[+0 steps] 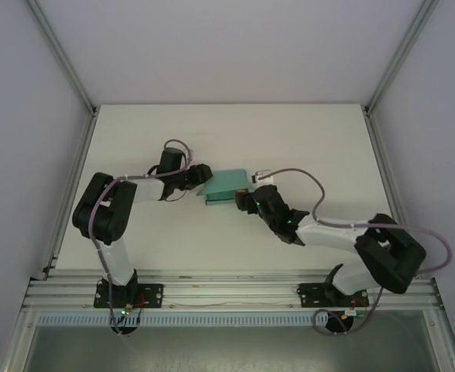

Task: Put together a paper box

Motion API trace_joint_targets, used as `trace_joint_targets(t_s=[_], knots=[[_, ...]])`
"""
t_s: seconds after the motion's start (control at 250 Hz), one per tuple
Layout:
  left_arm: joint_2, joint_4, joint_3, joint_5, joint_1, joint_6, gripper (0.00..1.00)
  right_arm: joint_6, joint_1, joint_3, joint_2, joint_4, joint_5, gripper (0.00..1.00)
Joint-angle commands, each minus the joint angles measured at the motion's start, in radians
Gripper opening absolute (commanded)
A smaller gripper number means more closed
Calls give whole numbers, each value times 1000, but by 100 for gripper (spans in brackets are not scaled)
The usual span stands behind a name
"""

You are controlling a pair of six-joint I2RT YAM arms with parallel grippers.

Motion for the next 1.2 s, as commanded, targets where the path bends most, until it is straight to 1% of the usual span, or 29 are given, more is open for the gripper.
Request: trace_joint_targets(t_s=[0.0, 0.084, 0.164, 0.248, 0.356, 0.424, 0.488, 0.552, 0.672, 0.748, 0.803, 0.871, 0.923, 1.067, 1.127, 1.199], knots=[[41, -5, -30, 8, -9, 19, 44, 50, -5, 3, -72, -86, 17, 90], [50, 7, -36, 7, -8, 20, 40, 89, -26, 13, -94, -117, 30, 100], [51, 14, -46, -1, -9, 28, 38, 136, -64, 32, -99, -139, 21, 100], [49, 15, -55, -2, -9, 50, 38, 142, -99, 34, -106, -130, -43, 100], [45, 30, -74, 2, -8, 66, 37, 182, -131, 65, -90, -181, -53, 100], [45, 46, -89, 0, -9, 68, 36, 201, -147, 79, -72, -194, -64, 100], [46, 53, -99, 0, -10, 72, 36, 227, -161, 86, -47, -181, -110, 100], [50, 45, -101, -3, -9, 82, 36, 234, -170, 108, -3, -175, -171, 98], [52, 39, -105, -5, -8, 89, 36, 229, -172, 192, 105, -210, -226, 94], [49, 38, -111, -10, -8, 93, 35, 217, -174, 231, 179, -200, -267, 89], [42, 33, -114, -16, -10, 94, 35, 231, -176, 250, 224, -191, -271, 86], [36, 27, -120, -19, -9, 102, 35, 250, -181, 257, 268, -178, -275, 76], [32, 19, -120, -21, -8, 108, 35, 260, -185, 256, 296, -167, -294, 66], [24, 15, -120, -9, -10, 116, 35, 306, -185, 229, 355, -140, -326, 59], [15, 15, -119, -4, -9, 120, 35, 330, -187, 209, 374, -123, -321, 48], [3, 12, -115, 6, -9, 128, 35, 354, -188, 186, 390, -101, -324, 46]])
